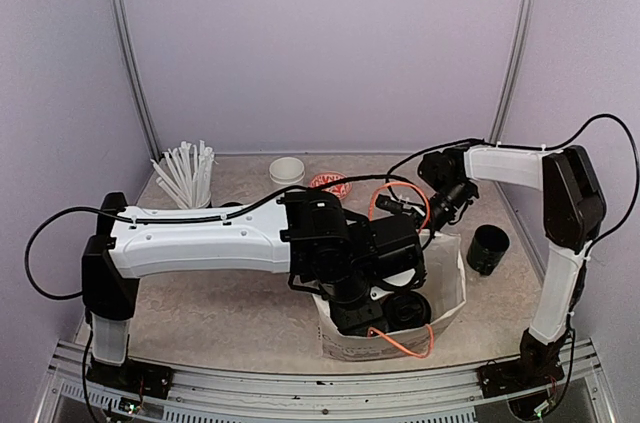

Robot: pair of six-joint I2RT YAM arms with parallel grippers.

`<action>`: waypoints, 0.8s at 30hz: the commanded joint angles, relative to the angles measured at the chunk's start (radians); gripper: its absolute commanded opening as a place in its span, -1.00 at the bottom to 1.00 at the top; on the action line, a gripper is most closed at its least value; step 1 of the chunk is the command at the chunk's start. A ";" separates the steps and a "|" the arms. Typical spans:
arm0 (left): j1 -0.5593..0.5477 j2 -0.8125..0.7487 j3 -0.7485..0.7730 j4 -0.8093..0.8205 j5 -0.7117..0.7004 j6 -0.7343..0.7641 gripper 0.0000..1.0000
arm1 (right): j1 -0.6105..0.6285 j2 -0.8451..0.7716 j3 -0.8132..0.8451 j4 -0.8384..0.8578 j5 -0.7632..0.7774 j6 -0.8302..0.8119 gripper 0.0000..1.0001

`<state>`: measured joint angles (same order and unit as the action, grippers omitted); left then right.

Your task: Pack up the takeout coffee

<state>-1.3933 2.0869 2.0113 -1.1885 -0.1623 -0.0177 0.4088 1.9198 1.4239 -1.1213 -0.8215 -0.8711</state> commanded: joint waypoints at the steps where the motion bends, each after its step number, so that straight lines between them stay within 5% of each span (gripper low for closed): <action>1: -0.011 -0.004 0.037 -0.002 -0.030 -0.017 0.93 | -0.011 -0.046 0.031 -0.033 0.001 0.015 0.17; 24: 0.022 -0.147 0.083 0.118 -0.069 0.050 0.98 | -0.016 -0.042 0.138 -0.072 0.039 0.068 0.19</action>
<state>-1.3861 1.9858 2.0544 -1.1133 -0.2146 -0.0067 0.4072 1.8896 1.5246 -1.1625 -0.7879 -0.8177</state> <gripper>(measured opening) 0.988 0.596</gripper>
